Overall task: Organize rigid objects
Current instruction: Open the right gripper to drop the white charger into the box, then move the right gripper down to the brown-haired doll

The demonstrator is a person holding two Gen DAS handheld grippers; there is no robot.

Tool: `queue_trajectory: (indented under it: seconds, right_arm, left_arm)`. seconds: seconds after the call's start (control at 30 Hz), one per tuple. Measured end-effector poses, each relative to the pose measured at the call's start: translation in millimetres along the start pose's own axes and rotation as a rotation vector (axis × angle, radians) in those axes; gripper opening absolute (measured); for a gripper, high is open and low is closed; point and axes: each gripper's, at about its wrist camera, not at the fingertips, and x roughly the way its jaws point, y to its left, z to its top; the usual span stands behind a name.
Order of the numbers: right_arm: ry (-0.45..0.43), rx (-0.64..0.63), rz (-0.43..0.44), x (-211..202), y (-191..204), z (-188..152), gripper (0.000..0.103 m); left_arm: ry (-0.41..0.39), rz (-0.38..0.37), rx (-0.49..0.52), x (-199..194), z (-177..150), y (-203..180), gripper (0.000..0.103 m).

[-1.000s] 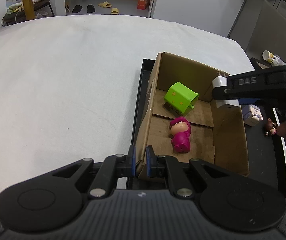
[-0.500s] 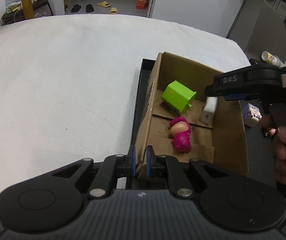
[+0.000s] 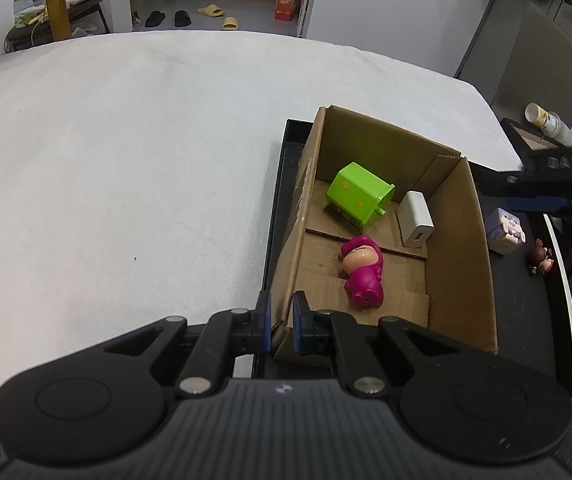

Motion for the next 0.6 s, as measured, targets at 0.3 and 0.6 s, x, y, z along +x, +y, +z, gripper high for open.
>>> queue_trajectory:
  seconds: [0.3,0.6]
  right_arm:
    - [-0.023,0.059,-0.058,-16,-43,-2,0.045]
    - [-0.044,0.107,-0.087,-29,-74,-8,0.047]
  left_arm:
    - [0.002,-0.010,-0.021,-2,1,3,0.010]
    - [-0.002,-0.005,-0.020,-3,1,4,0.010]
